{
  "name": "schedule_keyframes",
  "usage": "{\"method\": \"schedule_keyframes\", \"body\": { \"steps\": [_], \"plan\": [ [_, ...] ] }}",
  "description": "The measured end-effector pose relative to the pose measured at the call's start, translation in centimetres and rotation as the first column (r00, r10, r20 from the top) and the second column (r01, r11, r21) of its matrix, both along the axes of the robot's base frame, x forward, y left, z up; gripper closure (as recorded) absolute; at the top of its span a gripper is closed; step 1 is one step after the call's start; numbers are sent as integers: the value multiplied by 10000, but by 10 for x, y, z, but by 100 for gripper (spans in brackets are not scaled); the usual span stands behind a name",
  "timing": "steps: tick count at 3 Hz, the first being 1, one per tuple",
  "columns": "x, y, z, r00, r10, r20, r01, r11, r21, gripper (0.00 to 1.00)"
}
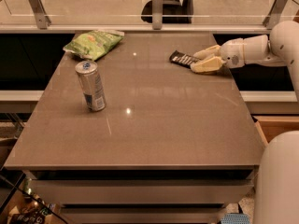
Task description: Move rxbar chocolate near redbull can
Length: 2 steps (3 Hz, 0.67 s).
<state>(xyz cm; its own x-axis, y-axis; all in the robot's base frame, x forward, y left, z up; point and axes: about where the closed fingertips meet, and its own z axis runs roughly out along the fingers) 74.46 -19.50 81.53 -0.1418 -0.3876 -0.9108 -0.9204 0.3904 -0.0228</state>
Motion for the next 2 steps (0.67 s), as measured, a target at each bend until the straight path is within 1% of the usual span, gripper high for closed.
{"method": "schedule_keyframes", "body": {
  "steps": [2],
  "plan": [
    [0, 0, 0, 10000, 2, -2, -2, 10000, -1, 100]
  ]
}}
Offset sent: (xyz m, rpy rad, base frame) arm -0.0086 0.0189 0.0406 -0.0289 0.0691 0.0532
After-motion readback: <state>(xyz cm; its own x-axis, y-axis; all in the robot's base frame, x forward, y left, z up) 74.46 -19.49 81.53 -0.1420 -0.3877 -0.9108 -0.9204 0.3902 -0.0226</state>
